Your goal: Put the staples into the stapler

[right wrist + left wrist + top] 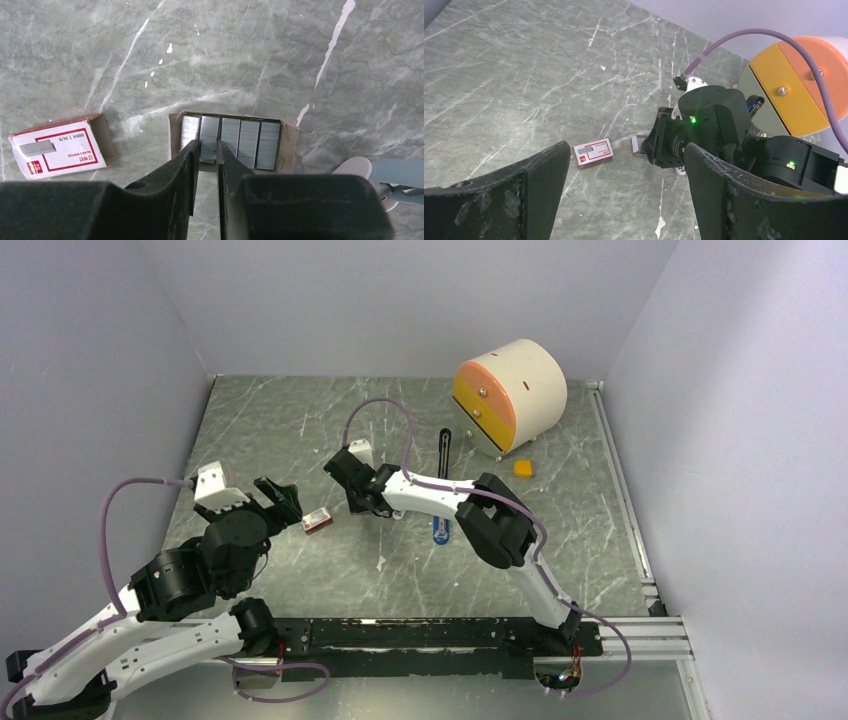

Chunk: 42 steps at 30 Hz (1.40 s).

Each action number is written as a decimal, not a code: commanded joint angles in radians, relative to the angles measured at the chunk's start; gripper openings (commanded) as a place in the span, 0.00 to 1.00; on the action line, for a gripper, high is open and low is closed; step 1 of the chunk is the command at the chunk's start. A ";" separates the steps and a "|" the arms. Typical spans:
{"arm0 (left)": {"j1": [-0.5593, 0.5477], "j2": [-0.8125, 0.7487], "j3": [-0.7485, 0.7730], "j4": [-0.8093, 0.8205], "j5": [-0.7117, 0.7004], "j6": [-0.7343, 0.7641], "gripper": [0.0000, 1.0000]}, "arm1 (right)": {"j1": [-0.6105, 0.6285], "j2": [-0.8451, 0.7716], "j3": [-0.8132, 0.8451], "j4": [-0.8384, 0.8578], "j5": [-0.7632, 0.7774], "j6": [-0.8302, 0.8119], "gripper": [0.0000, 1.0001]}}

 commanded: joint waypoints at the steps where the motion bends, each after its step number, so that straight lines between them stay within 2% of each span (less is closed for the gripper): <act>1: 0.004 0.000 0.000 0.000 -0.009 -0.011 0.89 | -0.003 -0.008 -0.002 -0.006 0.021 0.007 0.22; 17: 0.004 0.001 -0.002 0.000 -0.007 -0.012 0.89 | -0.006 -0.107 -0.065 0.058 0.037 0.005 0.23; 23: 0.004 -0.002 -0.002 -0.001 -0.006 -0.012 0.89 | -0.012 -0.062 -0.026 0.029 0.058 -0.026 0.28; 30: 0.004 0.001 -0.003 0.001 -0.006 -0.012 0.89 | -0.054 -0.043 -0.009 0.072 0.094 -0.067 0.28; 42: 0.004 0.009 -0.003 0.002 -0.008 -0.013 0.89 | -0.094 0.089 0.133 -0.002 0.070 -0.160 0.30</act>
